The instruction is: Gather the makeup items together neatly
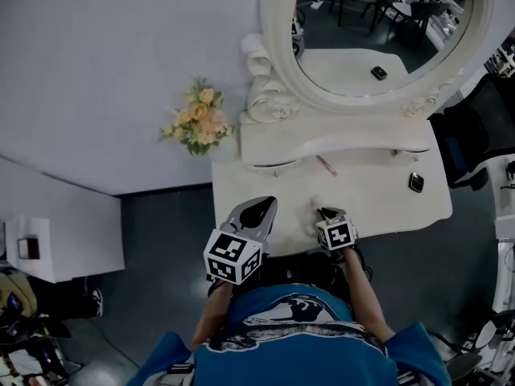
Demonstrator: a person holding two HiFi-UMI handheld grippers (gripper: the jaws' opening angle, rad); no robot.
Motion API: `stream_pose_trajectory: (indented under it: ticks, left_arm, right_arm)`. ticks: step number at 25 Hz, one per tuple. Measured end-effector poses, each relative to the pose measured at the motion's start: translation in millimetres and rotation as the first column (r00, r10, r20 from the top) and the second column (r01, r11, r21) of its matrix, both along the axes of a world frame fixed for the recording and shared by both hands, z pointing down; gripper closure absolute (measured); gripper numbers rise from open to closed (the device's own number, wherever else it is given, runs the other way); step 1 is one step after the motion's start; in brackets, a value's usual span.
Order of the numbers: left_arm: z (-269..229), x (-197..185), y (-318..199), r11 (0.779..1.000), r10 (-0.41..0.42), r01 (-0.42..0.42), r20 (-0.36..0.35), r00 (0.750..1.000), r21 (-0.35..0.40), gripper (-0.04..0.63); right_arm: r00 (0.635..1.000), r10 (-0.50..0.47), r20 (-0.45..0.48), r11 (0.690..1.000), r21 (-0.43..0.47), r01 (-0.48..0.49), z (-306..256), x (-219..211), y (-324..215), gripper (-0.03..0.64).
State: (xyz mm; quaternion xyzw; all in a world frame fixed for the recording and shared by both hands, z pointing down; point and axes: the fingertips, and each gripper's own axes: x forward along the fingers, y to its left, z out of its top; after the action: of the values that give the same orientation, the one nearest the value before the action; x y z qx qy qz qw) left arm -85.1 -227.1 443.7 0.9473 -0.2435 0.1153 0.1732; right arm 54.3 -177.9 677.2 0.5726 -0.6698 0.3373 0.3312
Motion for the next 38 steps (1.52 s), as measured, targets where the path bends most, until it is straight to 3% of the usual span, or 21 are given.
stream_pose_trajectory:
  ticks: [7,14,20,28,34,38]
  left_arm:
    - [2.0,6.4,4.3,1.000,0.003,-0.003,-0.005,1.000,-0.017,0.580]
    - [11.7,15.8,2.0,0.996,-0.070,0.071,0.024,0.997,-0.058,0.580]
    - [6.5,67.1,11.5,0.993,-0.095,0.095,0.003,0.995,-0.072,0.580]
    - [10.7,135.1,35.9,0.994,-0.097,0.099,0.042,0.994,-0.048,0.581]
    - [14.7,155.0,40.0,0.979,-0.195,0.198,0.048,0.980,-0.048,0.580]
    - [18.6,163.4,46.1,0.969,-0.240,0.243,0.059,0.969,-0.053,0.581]
  right_arm:
    - [1.000,-0.008,-0.012,1.000,0.005,0.008,-7.6,1.6,2.6,0.577]
    - [0.997,-0.076,0.014,0.997,0.012,0.075,-20.8,16.8,1.6,0.581]
    - [0.995,-0.105,-0.004,0.994,0.022,0.105,-34.3,74.6,14.9,0.581]
    - [0.988,-0.151,-0.040,0.989,-0.013,0.150,-30.4,155.5,24.5,0.581]
    - [0.971,-0.240,-0.019,0.970,-0.043,0.239,-14.2,175.9,26.0,0.581]
    - [0.962,-0.268,0.043,0.962,-0.030,0.270,-11.3,177.7,23.1,0.577]
